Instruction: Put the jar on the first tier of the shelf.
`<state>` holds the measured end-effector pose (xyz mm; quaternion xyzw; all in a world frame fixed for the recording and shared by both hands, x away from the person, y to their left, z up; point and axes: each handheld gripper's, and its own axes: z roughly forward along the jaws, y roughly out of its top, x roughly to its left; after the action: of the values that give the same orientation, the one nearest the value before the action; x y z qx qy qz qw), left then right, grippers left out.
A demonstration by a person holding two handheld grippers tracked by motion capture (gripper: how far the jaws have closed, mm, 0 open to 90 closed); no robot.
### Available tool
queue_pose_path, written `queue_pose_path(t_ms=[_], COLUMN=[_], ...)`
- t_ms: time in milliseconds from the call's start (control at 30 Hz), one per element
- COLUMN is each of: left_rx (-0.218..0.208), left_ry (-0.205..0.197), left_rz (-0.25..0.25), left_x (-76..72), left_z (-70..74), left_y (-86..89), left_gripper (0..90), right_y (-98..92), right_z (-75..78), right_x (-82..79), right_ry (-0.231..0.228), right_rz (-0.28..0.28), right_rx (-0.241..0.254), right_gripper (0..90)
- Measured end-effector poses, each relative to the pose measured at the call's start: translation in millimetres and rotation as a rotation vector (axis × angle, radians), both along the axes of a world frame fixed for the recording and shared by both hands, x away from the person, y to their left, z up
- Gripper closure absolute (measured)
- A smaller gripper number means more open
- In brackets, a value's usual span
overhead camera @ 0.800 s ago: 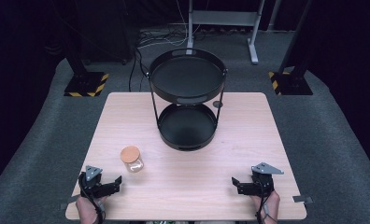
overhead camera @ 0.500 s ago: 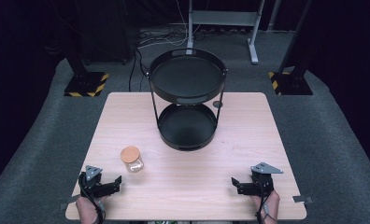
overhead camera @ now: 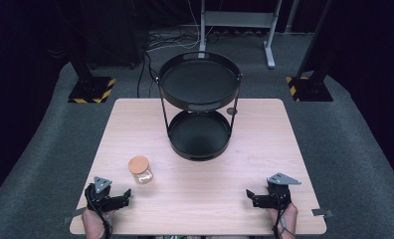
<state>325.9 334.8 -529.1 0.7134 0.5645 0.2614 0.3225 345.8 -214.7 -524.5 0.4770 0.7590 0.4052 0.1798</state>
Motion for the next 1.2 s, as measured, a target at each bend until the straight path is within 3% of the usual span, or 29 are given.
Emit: queue_pose_path(t_ms=[667, 1200], left_rx=[-0.001, -0.017], left_ry=[-0.026, -0.062], left_rz=[-0.044, -0.089], left_x=[-3.6, 2.7], left_z=[10.2, 27.7], left_y=[-8.7, -20.6], left_gripper=[0.4, 0.4], right_y=[1.4, 1.1], right_z=[-0.2, -0.2], right_x=[-0.7, -1.1], right_ry=[-0.002, -0.003], right_rz=[0.005, 0.002], right_rx=[-0.012, -0.010], right_gripper=[0.8, 0.9])
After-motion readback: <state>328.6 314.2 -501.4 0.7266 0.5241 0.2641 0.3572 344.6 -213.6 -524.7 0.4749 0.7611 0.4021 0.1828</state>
